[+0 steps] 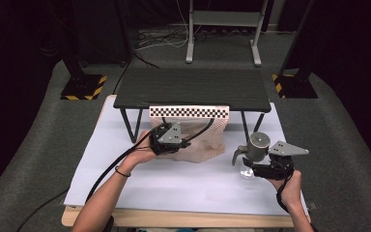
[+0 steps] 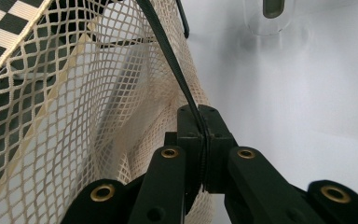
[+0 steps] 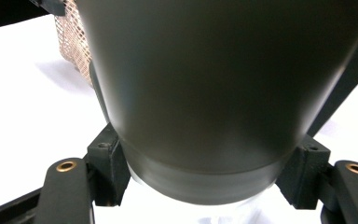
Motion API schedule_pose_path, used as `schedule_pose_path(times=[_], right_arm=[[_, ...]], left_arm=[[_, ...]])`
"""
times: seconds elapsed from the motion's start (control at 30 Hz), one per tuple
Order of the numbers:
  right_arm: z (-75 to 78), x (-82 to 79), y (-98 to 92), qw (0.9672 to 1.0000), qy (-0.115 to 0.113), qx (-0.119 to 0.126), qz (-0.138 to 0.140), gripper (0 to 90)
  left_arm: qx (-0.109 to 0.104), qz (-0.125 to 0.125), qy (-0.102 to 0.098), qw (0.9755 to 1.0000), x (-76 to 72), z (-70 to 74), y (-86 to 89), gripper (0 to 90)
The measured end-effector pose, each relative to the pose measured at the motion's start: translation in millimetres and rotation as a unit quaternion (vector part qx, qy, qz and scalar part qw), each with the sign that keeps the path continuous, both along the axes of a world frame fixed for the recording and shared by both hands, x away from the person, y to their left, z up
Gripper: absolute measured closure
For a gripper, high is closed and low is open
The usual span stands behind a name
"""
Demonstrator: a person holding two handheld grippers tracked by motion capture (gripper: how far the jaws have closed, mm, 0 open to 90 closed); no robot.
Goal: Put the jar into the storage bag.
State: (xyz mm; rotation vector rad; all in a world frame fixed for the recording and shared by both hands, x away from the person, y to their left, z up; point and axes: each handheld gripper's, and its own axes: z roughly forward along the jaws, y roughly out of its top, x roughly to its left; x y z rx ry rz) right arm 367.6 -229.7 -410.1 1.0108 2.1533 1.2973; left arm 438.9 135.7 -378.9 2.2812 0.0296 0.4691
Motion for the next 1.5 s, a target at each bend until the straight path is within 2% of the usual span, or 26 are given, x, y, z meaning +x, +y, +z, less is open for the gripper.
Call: schedule_pose_path(times=[1.0, 1.5], right_arm=[[22.1, 2.4, 31.4, 0.9995, -0.015, 0.003, 0.027, 30.0], [29.0, 5.4, 43.4, 0.9991, -0.015, 0.011, 0.039, 30.1]], left_arm=[[0.000, -0.003, 0.001, 1.0000, 0.5, 0.0, -0.2, 87.6], [0.000, -0.008, 0.003, 1.0000, 2.3, 0.9, -3.5, 87.7]])
